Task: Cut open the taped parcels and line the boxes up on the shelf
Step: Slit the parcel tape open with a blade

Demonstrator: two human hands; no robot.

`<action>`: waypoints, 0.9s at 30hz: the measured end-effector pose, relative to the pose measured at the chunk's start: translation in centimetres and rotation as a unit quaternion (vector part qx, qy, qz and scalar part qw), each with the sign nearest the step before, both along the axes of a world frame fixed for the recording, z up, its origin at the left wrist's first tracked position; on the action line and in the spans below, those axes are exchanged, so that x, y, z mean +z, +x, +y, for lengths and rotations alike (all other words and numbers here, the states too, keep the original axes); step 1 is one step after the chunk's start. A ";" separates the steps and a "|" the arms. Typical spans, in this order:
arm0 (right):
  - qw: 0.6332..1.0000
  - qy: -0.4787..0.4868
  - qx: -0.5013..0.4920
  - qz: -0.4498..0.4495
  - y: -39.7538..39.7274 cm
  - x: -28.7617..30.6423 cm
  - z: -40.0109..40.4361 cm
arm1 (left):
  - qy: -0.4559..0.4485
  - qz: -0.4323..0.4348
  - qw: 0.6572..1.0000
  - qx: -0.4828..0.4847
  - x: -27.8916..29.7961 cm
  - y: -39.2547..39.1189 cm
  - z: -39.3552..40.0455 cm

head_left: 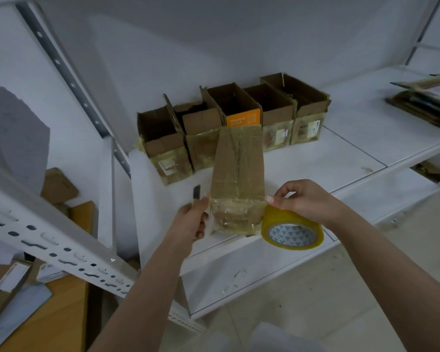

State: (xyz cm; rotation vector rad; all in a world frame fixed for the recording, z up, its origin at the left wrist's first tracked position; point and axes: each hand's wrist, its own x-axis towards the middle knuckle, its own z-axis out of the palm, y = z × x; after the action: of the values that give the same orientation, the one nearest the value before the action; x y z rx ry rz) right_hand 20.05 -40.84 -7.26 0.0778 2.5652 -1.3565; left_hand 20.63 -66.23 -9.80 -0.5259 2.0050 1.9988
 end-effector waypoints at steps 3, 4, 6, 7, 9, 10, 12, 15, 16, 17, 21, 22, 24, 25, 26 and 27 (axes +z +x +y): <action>1.000 -0.013 0.002 0.000 -0.1 0.2 -0.1 | -0.175 0.118 0.977 0.005 3.3 -1.2 -0.8; 1.000 -0.015 0.004 -0.003 -0.1 0.3 -0.1 | -0.196 0.180 0.964 -0.017 4.8 -1.4 -0.4; 1.000 -0.021 0.007 -0.012 -0.2 0.4 -0.2 | -0.203 0.263 0.934 -0.130 7.5 -1.7 1.5; 0.999 -0.031 0.006 -0.015 -0.1 0.4 -0.3 | -0.196 0.268 0.924 -0.192 8.5 -1.9 2.8; 0.998 -0.061 0.005 -0.015 -0.1 0.5 -0.4 | -0.173 0.242 0.910 -0.290 9.3 -2.0 5.4; 0.997 -0.080 0.007 -0.018 -0.2 0.5 -0.4 | -0.170 0.226 0.906 -0.316 9.2 -2.2 6.4; 0.991 -0.124 0.021 -0.043 -0.1 0.5 0.2 | -0.171 0.192 0.911 -0.322 8.4 -2.5 7.3; 0.980 -0.169 0.063 -0.082 0.2 0.3 2.0 | -0.166 0.187 0.919 -0.306 7.4 -3.2 7.2; 0.978 -0.175 0.077 -0.085 0.3 0.1 2.3 | -0.166 0.189 0.919 -0.304 7.2 -3.3 7.2; 0.977 -0.179 0.086 -0.083 0.3 0.0 2.6 | -0.166 0.190 0.919 -0.304 7.1 -3.5 7.2; 0.979 -0.170 0.089 -0.067 0.1 -0.2 2.4 | -0.177 0.194 0.916 -0.304 6.5 -3.4 7.3; 0.980 -0.164 0.091 -0.063 0.0 -0.2 2.3 | -0.177 0.197 0.916 -0.303 6.3 -3.4 7.3; 0.983 -0.151 0.094 -0.054 -0.1 -0.2 2.2 | -0.176 0.204 0.914 -0.304 6.0 -3.3 7.5; 0.984 -0.143 0.095 -0.050 -0.2 -0.2 2.3 | -0.177 0.208 0.912 -0.305 5.9 -3.3 7.6; 0.985 -0.137 0.095 -0.047 -0.3 -0.2 2.3 | -0.178 0.212 0.911 -0.306 5.9 -3.2 7.7; 0.986 -0.133 0.095 -0.046 -0.4 -0.1 2.4 | -0.178 0.214 0.910 -0.306 5.8 -3.2 7.8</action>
State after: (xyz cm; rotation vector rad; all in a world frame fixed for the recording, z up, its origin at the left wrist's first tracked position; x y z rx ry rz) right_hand 19.63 -38.44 -7.38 -0.1437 2.2312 -1.5648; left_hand 17.47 -58.43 -3.97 0.4896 2.3981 1.4440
